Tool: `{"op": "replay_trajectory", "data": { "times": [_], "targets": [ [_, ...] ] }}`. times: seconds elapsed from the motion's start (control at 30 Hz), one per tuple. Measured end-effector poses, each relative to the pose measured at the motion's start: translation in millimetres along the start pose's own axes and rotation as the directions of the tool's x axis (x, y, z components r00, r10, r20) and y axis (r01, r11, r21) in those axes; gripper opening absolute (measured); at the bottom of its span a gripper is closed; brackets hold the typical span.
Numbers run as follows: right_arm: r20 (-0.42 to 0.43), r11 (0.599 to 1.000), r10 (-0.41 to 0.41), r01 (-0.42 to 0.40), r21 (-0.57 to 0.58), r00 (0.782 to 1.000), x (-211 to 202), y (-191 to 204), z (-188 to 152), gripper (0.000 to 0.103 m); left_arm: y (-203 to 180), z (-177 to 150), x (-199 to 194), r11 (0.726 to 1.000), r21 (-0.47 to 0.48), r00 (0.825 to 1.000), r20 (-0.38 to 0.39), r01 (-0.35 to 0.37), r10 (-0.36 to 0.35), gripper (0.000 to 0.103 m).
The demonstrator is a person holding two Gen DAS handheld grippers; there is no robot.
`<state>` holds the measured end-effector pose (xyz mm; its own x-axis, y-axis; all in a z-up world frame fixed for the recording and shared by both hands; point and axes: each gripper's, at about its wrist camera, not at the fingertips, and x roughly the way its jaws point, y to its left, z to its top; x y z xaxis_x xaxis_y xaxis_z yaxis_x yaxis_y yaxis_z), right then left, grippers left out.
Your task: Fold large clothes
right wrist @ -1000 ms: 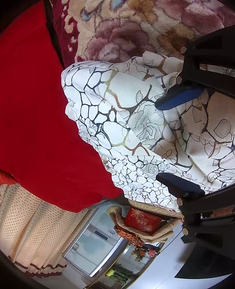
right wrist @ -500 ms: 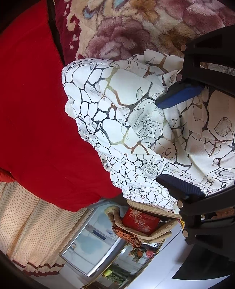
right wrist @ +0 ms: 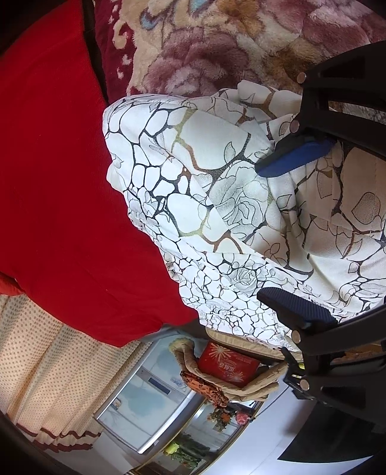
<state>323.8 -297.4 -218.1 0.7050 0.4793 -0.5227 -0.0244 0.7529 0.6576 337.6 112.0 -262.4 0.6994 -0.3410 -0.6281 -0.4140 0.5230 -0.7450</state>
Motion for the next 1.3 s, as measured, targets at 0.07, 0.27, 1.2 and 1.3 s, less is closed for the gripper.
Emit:
{"op": "replay_trajectory", "data": {
  "times": [0.07, 0.27, 1.2, 1.3],
  "targets": [
    [0.000, 1.000, 0.001, -0.001, 0.003, 1.000, 0.9, -0.4, -0.3, 0.080, -9.4, -3.0, 4.3, 0.996, 0.067, 0.998, 0.021, -0.061, 0.060, 0.077],
    [-0.001, 1.000, 0.000, 0.000, -0.004, 1.000, 1.6, -0.3, -0.7, 0.080, -31.3, -17.6, 14.3, 0.935, 0.267, 0.969, 0.141, -0.235, 0.203, 0.069],
    [0.000, 0.997, -0.037, 0.037, -0.061, 0.999, 7.3, 8.0, -2.6, 0.082, -35.0, -19.0, 16.0, 0.910, 0.321, 0.963, 0.152, -0.261, 0.223, 0.069],
    [-0.002, 0.998, -0.034, 0.034, -0.056, 0.999, 6.3, 6.8, -2.1, 0.082, -25.4, -8.0, 22.1, 0.940, 0.260, 0.975, 0.070, -0.221, 0.210, 0.080]
  ]
}}
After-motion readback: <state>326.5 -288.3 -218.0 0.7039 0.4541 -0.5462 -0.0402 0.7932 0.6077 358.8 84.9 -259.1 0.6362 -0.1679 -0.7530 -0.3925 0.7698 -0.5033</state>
